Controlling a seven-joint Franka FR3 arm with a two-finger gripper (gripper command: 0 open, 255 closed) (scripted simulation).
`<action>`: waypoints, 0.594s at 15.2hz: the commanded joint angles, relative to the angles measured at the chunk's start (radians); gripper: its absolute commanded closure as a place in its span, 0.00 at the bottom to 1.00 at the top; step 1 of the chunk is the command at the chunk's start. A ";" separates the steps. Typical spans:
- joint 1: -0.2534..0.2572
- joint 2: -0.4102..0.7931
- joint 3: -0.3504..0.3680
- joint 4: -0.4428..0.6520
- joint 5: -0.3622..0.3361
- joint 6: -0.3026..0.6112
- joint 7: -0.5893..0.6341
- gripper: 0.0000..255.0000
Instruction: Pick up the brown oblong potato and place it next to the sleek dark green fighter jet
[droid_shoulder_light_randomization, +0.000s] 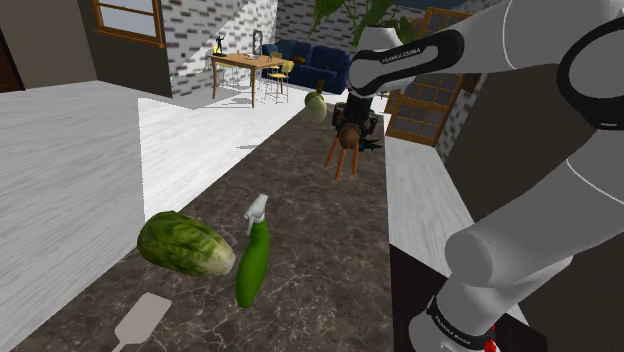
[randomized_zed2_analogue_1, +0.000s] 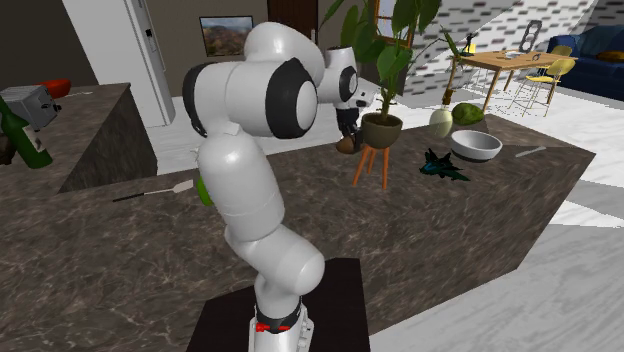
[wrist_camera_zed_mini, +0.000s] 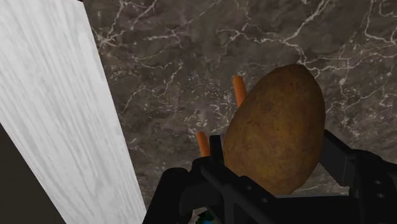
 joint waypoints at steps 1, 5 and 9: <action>-0.017 0.082 -0.009 0.079 -0.022 0.006 -0.012 1.00; -0.038 0.221 -0.027 0.234 -0.050 -0.010 -0.041 1.00; -0.052 0.366 -0.043 0.413 -0.073 -0.044 -0.072 1.00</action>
